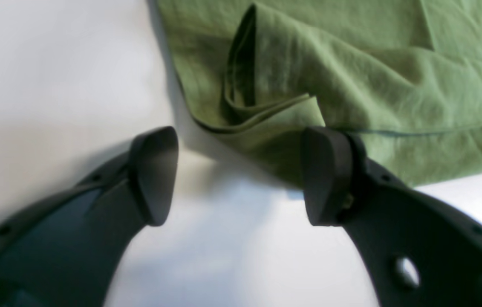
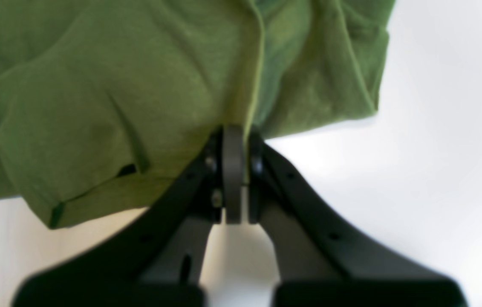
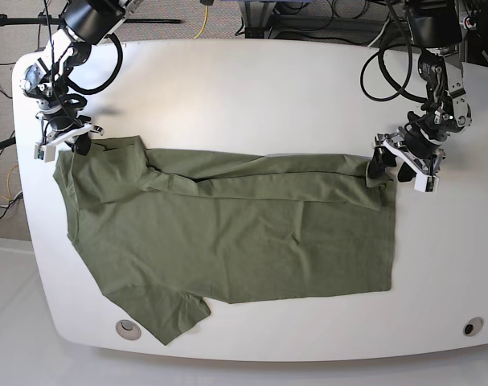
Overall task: Fold the T-shirt properly
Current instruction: 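Lift the left gripper up off the folded edge end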
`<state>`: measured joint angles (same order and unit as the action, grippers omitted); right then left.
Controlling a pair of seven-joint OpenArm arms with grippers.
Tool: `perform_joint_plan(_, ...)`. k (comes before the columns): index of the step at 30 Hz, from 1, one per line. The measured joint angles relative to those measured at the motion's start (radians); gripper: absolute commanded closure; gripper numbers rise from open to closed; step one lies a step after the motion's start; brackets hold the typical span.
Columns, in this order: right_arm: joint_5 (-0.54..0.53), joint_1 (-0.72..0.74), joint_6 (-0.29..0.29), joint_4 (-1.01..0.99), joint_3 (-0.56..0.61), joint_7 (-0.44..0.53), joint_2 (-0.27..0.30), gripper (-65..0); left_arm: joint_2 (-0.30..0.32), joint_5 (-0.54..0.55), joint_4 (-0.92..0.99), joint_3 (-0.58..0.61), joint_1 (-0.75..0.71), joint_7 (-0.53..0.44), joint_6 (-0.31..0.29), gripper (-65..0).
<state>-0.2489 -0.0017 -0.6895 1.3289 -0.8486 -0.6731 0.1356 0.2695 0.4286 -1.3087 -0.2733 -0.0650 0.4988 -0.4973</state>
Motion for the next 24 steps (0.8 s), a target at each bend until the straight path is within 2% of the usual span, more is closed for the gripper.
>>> perform_joint_plan(2,0.003,-0.005,0.000,0.014,-0.002,-0.005,-0.003,0.0,-0.007,-0.031,-0.021,-0.039,-0.022,0.005,-0.017,-17.4)
perform_joint_plan(5,0.003,-0.013,0.000,0.024,-0.002,-0.009,-0.003,0.0,0.000,-0.026,-0.035,-0.079,-0.060,-0.017,-0.011,-6.6)
perform_joint_plan(8,0.009,-0.017,0.001,0.037,-0.002,-0.012,-0.005,0.0,0.007,-0.036,-0.039,-0.101,-0.077,-0.026,-0.003,-0.2)
perform_joint_plan(11,0.010,-0.015,0.000,0.037,0.000,-0.015,-0.006,0.0,0.008,-0.041,-0.029,-0.091,-0.068,-0.055,0.011,0.0)
perform_joint_plan(16,0.010,-0.008,0.000,0.036,0.002,-0.019,-0.005,0.0,-0.006,-0.024,-0.016,-0.059,-0.039,-0.078,0.002,0.0)
perform_joint_plan(24,0.014,-0.008,0.000,0.036,0.002,-0.019,-0.005,0.0,0.006,-0.032,-0.005,-0.061,-0.040,-0.056,0.003,-1.9)
